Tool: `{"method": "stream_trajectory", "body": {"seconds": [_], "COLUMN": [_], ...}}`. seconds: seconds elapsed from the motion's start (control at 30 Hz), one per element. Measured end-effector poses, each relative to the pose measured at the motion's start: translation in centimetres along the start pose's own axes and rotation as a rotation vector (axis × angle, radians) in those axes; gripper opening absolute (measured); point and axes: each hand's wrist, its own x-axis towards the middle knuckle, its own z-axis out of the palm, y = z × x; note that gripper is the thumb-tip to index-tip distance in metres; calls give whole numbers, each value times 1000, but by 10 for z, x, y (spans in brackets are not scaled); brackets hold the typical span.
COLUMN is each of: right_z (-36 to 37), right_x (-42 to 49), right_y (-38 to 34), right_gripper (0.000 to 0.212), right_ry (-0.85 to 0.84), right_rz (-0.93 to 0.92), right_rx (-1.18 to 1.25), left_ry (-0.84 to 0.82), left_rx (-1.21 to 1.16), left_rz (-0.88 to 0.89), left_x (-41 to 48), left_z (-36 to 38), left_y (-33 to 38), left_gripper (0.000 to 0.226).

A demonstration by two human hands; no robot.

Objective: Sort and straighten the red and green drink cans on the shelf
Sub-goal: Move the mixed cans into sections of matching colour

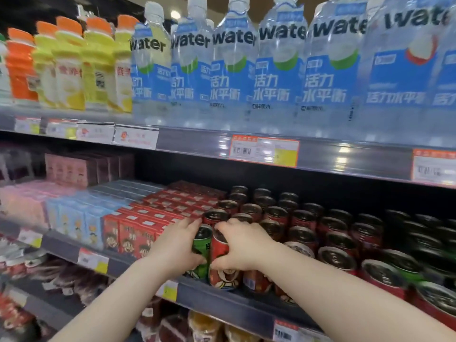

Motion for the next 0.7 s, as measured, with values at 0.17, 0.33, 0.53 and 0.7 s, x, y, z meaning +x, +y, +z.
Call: {"method": "stream_trajectory", "body": {"seconds": [0.17,0.33,0.53,0.7], "right_z": [-4,-5,5,10], "right_x": [16,24,32,43], "right_y": [-16,-15,-18,-30], "right_gripper": [88,115,107,85], "right_ry": [-143,-169,-144,-73], "right_rz": [47,34,23,46], "right_rx": [-41,-98,22,144], "left_ry": [83,114,138,162], "left_rx": [-182,-148,-102,-112], "left_rz": [53,64,59,65], "left_x": [-2,-9,-12,-9], "left_z": [9,12,12,16], "left_y": [-14,-23,-18,-26], "left_gripper": [89,85,78,75]}}
